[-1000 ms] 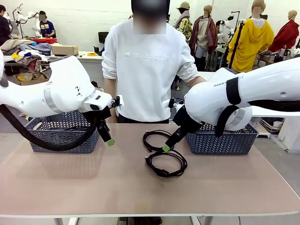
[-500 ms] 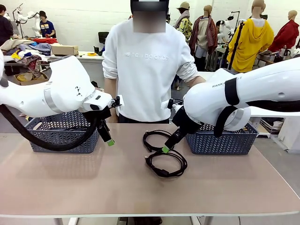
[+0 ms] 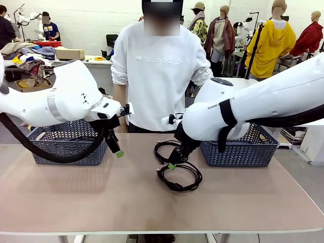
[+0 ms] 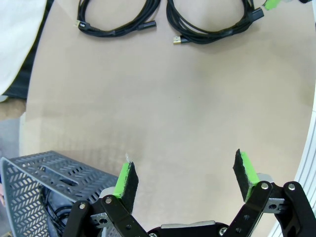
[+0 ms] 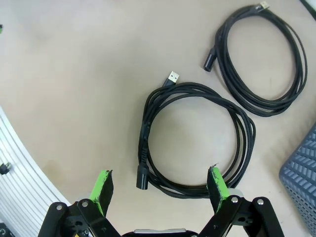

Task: Organize the cables according to human instructions.
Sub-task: Pick up a bundle of cables and place it in the basket indicated by the human.

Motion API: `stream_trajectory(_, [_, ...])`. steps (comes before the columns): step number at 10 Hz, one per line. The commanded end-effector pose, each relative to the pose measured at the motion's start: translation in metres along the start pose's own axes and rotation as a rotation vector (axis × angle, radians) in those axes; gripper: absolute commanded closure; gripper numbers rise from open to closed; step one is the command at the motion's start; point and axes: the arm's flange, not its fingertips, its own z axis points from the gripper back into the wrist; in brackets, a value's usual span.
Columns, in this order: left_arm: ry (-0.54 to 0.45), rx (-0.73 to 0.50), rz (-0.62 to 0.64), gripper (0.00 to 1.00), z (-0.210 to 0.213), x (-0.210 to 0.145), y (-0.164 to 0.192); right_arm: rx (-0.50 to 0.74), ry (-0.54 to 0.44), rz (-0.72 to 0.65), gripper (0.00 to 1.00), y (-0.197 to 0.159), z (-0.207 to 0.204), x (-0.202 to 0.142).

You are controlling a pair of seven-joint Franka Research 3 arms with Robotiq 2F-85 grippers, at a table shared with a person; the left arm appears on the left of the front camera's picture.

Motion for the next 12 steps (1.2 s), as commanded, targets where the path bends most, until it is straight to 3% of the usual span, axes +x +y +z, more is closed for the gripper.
stream_trajectory(1, [0.004,0.004,-0.002,0.0,0.002,0.0,0.002,0.005,0.045,-0.034,0.0,0.007,-0.012,0.014])
stream_trajectory(12, [0.004,0.004,-0.002,0.0,0.002,0.0,0.002,-0.003,0.175,-0.067,0.0,0.014,-0.077,0.02])
